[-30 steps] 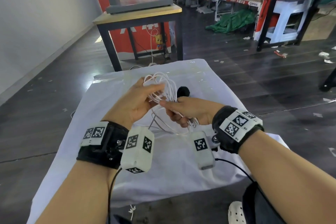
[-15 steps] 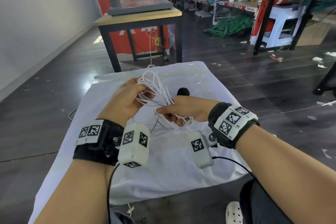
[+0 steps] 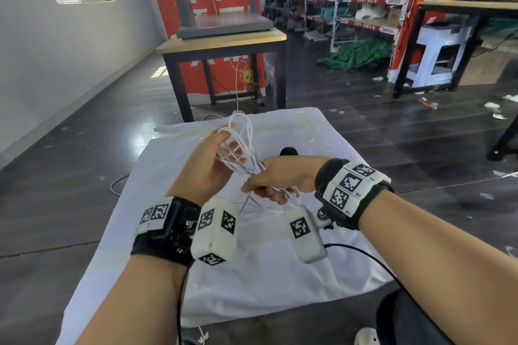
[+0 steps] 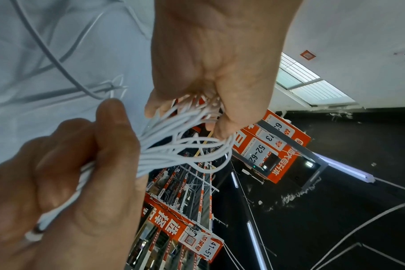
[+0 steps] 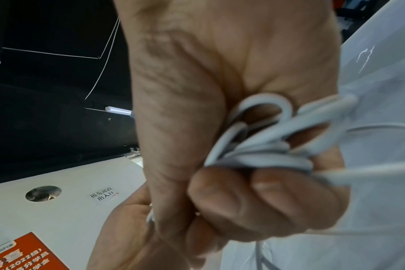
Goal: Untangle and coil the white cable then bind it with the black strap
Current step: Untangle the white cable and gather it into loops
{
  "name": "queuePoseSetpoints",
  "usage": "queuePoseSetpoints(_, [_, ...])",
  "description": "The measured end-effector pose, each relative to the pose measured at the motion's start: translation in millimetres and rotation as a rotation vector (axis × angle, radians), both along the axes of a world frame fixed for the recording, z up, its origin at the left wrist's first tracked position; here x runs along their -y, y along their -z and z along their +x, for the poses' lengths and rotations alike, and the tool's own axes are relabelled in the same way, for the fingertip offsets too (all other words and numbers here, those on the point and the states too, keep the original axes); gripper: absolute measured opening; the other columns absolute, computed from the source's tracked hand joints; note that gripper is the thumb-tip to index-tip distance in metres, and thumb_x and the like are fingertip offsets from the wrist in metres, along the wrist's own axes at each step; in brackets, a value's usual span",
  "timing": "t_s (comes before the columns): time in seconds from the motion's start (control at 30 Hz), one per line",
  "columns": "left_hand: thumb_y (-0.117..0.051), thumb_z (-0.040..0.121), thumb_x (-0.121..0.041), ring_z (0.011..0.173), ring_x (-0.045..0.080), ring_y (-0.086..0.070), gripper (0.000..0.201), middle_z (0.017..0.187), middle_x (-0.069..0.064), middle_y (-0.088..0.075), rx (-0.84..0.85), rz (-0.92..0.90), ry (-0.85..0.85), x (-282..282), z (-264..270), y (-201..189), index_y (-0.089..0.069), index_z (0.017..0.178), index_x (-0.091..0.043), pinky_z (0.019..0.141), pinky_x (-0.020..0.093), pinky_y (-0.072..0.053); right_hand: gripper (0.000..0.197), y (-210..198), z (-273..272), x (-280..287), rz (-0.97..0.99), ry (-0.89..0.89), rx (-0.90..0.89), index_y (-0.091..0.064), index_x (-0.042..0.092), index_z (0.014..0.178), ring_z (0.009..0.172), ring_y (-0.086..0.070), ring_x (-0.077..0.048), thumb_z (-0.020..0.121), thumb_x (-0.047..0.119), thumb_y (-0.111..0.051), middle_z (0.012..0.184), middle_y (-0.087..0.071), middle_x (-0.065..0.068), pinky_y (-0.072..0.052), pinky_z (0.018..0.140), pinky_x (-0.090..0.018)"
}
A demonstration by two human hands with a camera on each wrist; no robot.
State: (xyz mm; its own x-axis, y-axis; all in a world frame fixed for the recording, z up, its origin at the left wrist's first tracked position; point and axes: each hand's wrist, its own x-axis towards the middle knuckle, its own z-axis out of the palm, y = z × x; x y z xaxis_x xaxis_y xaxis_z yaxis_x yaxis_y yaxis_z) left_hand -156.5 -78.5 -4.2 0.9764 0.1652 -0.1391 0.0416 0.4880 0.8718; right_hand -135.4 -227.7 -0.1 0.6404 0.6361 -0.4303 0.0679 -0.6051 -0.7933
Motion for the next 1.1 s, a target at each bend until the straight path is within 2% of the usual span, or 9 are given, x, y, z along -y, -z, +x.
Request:
queuePoseSetpoints(0.13, [-0.046, 0.096, -0.013, 0.107, 0.039, -0.063, 0.027, 0.121, 0.027, -0.060, 0.082, -0.146, 0.061, 3.8, -5.4, -3.2, -0.059, 0.120, -0.012, 0.093, 0.052, -0.049, 0.040, -4.1, -2.3, -3.1, -0.026, -0.030, -0.037, -0.043, 0.012, 0.058, 0.037, -0.037, -0.013, 0.094, 0.023, -0.054, 0.046, -0.040, 0.000, -0.035, 0.045, -0.021])
queuePoseSetpoints(0.2, [-0.040, 0.094, -0.003, 0.103, 0.038, -0.066, 0.035, 0.121, 0.025, -0.062, 0.130, -0.282, 0.030, 5.3, -6.3, -3.9, -0.056, 0.125, -0.009, 0.092, 0.051, -0.050, 0.043, -2.1, -4.7, -4.4, -0.031, -0.077, -0.081, -0.042, 0.010, 0.055, 0.037, -0.039, -0.013, 0.096, 0.022, -0.049, 0.043, -0.042, 0.001, -0.036, 0.045, -0.021])
queuePoseSetpoints(0.37, [-0.033, 0.091, 0.009, 0.064, 0.019, -0.070, 0.038, 0.075, 0.009, -0.071, 0.158, -0.405, -0.070, 7.8, -6.3, -6.3, -0.066, 0.099, -0.008, 0.066, 0.034, -0.060, 0.038, 4.5, -8.9, -3.5, 0.035, -0.105, -0.167, -0.049, 0.006, 0.061, 0.038, -0.044, -0.012, 0.098, 0.018, -0.045, 0.047, -0.050, 0.000, -0.040, 0.042, -0.019])
queuePoseSetpoints(0.53, [-0.037, 0.083, 0.009, 0.100, 0.045, -0.065, 0.033, 0.089, 0.017, -0.071, 0.254, -0.444, 0.081, 11.3, -13.9, -10.1, -0.062, 0.097, -0.007, 0.085, 0.058, -0.052, 0.037, 0.0, -6.9, -2.2, 0.044, -0.159, -0.252, -0.058, 0.003, 0.067, 0.041, -0.048, -0.011, 0.097, 0.019, -0.044, 0.051, -0.050, -0.001, -0.044, 0.046, -0.019])
queuePoseSetpoints(0.67, [-0.035, 0.080, 0.008, 0.066, 0.026, -0.069, 0.031, 0.083, 0.017, -0.066, 0.223, -0.554, 0.048, 10.3, -14.3, -13.1, -0.059, 0.094, -0.005, 0.059, 0.034, -0.058, 0.036, 0.2, -6.5, -2.9, 0.072, -0.188, -0.314, -0.063, 0.000, 0.075, 0.045, -0.049, -0.012, 0.097, 0.017, -0.039, 0.053, -0.051, -0.001, -0.045, 0.048, -0.019])
queuePoseSetpoints(0.77, [-0.035, 0.071, 0.006, 0.041, 0.012, -0.049, 0.030, 0.067, 0.010, -0.058, 0.153, -0.604, 0.015, 9.0, -10.6, -11.9, -0.057, 0.087, -0.006, 0.042, 0.018, -0.043, 0.033, 5.5, -6.7, -2.5, 0.109, -0.184, -0.261, -0.067, 0.002, 0.083, 0.054, -0.051, -0.015, 0.096, 0.013, -0.039, 0.065, -0.054, -0.005, -0.045, 0.055, -0.024])
queuePoseSetpoints(0.9, [-0.028, 0.085, 0.001, 0.033, 0.010, -0.032, 0.029, 0.048, 0.002, -0.043, 0.074, -0.600, -0.094, 2.7, -2.7, -9.9, -0.055, 0.076, -0.007, 0.036, 0.015, -0.029, 0.014, 7.4, -6.4, -5.2, 0.232, -0.079, 0.016, -0.061, 0.008, 0.099, 0.057, -0.055, -0.011, 0.095, 0.007, -0.048, 0.077, -0.062, -0.005, -0.046, 0.053, -0.018])
queuePoseSetpoints(1.0, [-0.029, 0.087, -0.001, 0.031, 0.010, -0.030, 0.030, 0.046, 0.000, -0.038, 0.067, -0.641, -0.152, -2.2, 1.0, -10.1, -0.054, 0.073, -0.008, 0.035, 0.015, -0.028, 0.016, 4.7, -2.5, -7.8, 0.325, -0.061, 0.168, -0.057, 0.009, 0.106, 0.056, -0.053, -0.006, 0.091, 0.006, -0.058, 0.091, -0.069, -0.003, -0.043, 0.049, -0.015])
queuePoseSetpoints(1.1, [-0.029, 0.089, -0.001, 0.032, 0.009, -0.030, 0.031, 0.046, -0.001, -0.035, 0.055, -0.661, -0.177, -6.5, 2.4, -9.6, -0.054, 0.072, -0.008, 0.035, 0.016, -0.027, 0.011, 3.1, -1.2, -10.5, 0.311, -0.095, 0.194, -0.057, 0.010, 0.104, 0.051, -0.047, -0.006, 0.093, 0.011, -0.057, 0.081, -0.067, 0.001, -0.040, 0.046, -0.015])
